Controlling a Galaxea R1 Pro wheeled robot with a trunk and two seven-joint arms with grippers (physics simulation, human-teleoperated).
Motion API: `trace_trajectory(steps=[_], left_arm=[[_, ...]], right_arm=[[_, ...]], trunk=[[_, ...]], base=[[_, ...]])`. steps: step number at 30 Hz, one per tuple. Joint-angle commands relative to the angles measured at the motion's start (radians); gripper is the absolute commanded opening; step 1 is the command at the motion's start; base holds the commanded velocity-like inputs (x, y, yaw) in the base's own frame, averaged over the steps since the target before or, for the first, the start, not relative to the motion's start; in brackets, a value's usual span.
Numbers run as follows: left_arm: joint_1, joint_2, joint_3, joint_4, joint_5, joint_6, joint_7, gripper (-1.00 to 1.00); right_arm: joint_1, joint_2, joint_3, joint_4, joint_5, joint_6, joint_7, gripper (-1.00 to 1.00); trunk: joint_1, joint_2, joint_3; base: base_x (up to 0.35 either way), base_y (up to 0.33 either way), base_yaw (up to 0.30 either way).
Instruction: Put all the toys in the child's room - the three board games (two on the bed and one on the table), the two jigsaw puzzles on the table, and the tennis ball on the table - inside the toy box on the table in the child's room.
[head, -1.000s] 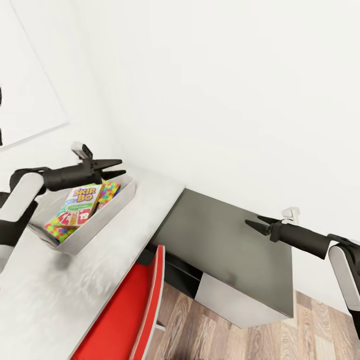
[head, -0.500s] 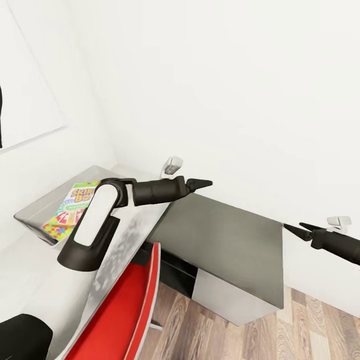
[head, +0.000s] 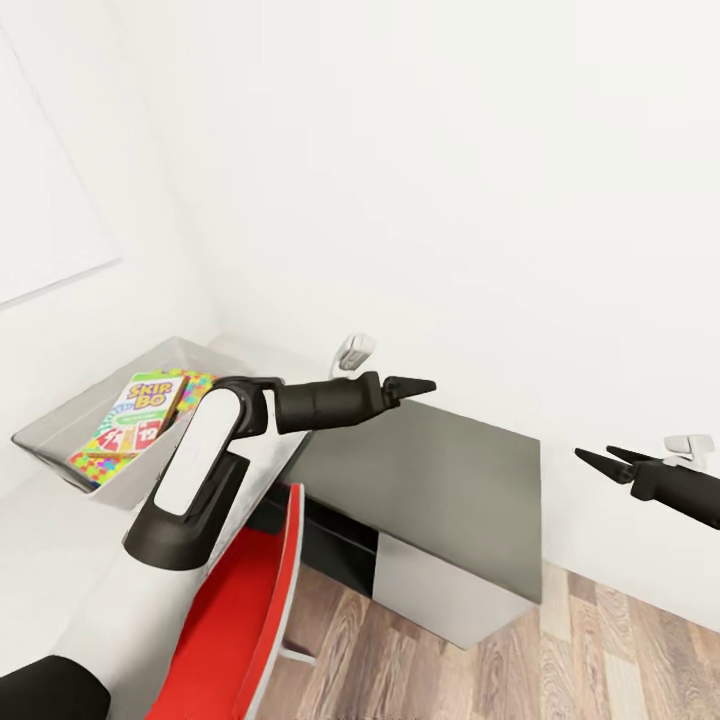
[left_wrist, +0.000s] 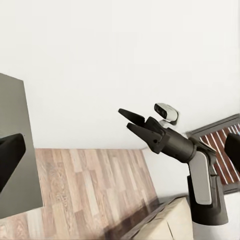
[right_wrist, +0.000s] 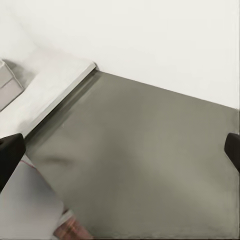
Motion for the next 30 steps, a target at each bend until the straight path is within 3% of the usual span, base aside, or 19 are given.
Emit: trace_trajectory(steps=[1,12,17,24,26,27,28,30], left_arm=[[0.000,-0.001,0.000,-0.001,0.010,0.002,0.011,1.00],[0.001,-0.038,-0.009,0.001,-0.002,-0.001,0.059,1.00],[0.004,-0.046,-0.054,0.002,-0.004,-0.017,0.084,1.00],[0.020,-0.050,-0.138,0.007,-0.009,-0.103,0.099,1.00],[0.031,-0.050,-0.164,0.015,-0.010,-0.125,0.122,1.00],[0.051,-0.051,-0.184,0.028,-0.010,-0.134,0.143,1.00],[0.121,-0.053,-0.232,0.060,-0.052,-0.201,0.182,1.00],[0.155,-0.055,-0.260,0.071,-0.089,-0.238,0.193,1.00]], right_arm=[[-0.001,0.000,-0.001,0.000,-0.001,0.005,0.003,1.00],[0.000,0.001,0.002,0.000,-0.001,0.006,0.003,1.00],[0.000,0.001,0.002,0.000,-0.001,0.005,0.003,1.00],[0.010,-0.002,-0.014,0.001,0.001,0.008,0.001,1.00],[0.036,-0.012,-0.043,0.002,0.023,0.028,-0.001,1.00],[0.064,-0.023,-0.071,0.002,0.055,0.057,-0.002,1.00],[0.139,-0.039,-0.147,0.002,0.164,0.107,0.000,1.00],[0.169,-0.041,-0.174,0.003,0.210,0.119,0.001,1.00]], trunk=[[0.000,-0.002,0.000],[0.000,-0.002,0.018],[0.000,-0.002,0.026],[0.000,-0.002,0.037],[0.000,-0.002,0.041],[0.000,-0.002,0.042],[0.000,-0.002,0.044],[0.000,-0.002,0.047]], base=[[-0.188,-0.181,-0.080],[-0.210,-0.211,-0.080],[-0.217,-0.234,-0.081],[-0.098,-0.114,-0.082],[-0.025,-0.029,-0.082],[-0.014,-0.017,-0.082],[-0.006,-0.007,-0.083],[-0.004,-0.005,-0.087]])
